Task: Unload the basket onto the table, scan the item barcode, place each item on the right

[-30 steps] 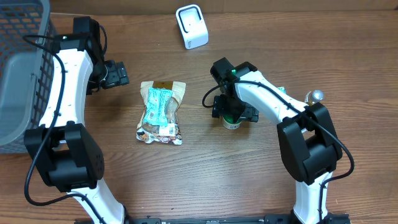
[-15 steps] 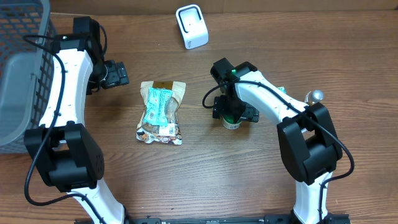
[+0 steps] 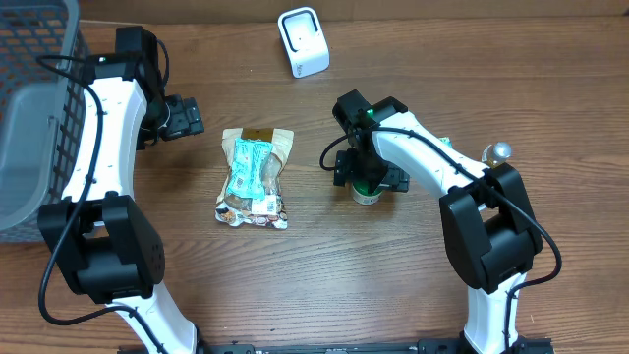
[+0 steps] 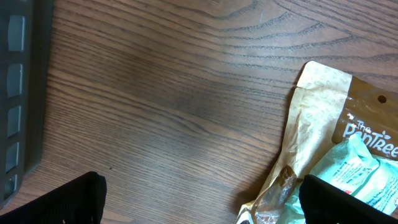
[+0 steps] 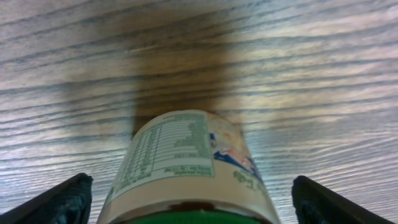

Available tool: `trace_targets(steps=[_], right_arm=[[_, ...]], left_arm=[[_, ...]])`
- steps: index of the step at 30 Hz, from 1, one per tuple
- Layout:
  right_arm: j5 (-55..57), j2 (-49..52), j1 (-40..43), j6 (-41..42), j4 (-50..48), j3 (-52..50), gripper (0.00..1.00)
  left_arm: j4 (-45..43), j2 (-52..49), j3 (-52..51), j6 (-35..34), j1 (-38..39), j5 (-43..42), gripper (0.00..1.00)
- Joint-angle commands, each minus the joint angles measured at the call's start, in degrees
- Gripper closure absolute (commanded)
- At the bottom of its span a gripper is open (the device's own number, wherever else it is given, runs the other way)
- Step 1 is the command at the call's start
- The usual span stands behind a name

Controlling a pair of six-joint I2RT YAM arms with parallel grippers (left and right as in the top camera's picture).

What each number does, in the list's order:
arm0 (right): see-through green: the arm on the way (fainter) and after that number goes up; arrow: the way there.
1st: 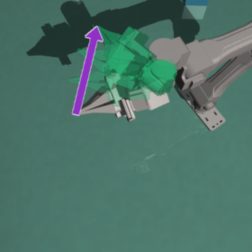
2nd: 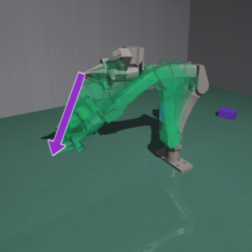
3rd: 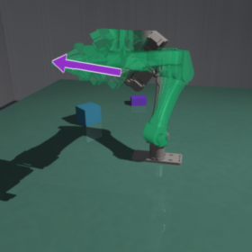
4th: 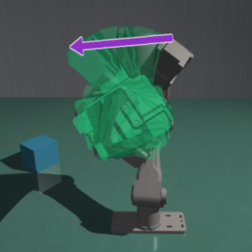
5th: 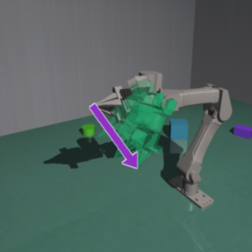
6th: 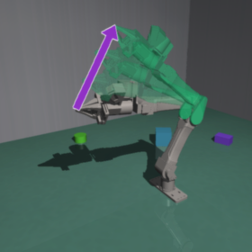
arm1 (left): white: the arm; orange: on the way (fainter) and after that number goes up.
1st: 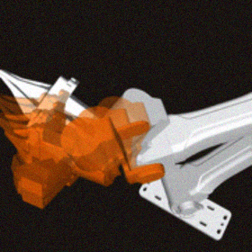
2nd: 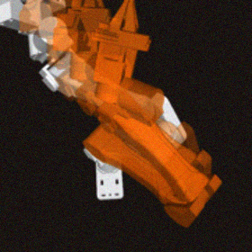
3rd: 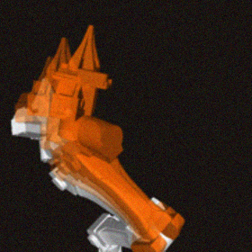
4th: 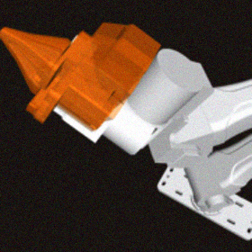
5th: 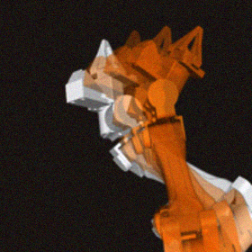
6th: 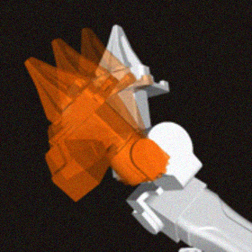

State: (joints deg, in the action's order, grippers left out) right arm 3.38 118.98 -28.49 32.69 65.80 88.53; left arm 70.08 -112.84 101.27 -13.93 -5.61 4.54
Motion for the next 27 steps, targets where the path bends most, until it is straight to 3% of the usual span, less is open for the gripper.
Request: trace_targets(steps=[1,3,7,13,18,22,27], right_arm=[[-1.0,-2.4,0.4,0.0,-0.1,1.2,0.11],[-1.0,-2.4,0.4,0.0,0.1,1.2,0.20],[-1.0,-2.5,0.4,-0.2,0.3,1.2,0.26],[-1.0,-3.0,1.3,-0.2,2.6,5.0,0.51],[-3.8,-3.2,3.0,-2.7,8.3,11.9,0.51],[-15.1,-3.2,5.8,-6.5,11.9,16.2,0.52],[-36.6,-3.1,9.4,-12.2,14.7,16.6,0.64]], left_arm=[[-0.1,0.6,0.9,0.7,0.4,0.3,0.00],[-0.1,0.6,0.9,0.7,0.4,0.3,0.00],[-0.1,0.6,0.9,0.7,0.4,0.3,0.01],[-0.1,0.6,0.9,0.7,0.4,0.3,0.01],[-0.1,0.6,0.9,0.7,0.4,0.3,0.00],[-0.1,0.6,0.9,0.7,0.4,0.3,0.00],[-0.1,0.6,0.9,0.7,0.4,0.3,0.00]])
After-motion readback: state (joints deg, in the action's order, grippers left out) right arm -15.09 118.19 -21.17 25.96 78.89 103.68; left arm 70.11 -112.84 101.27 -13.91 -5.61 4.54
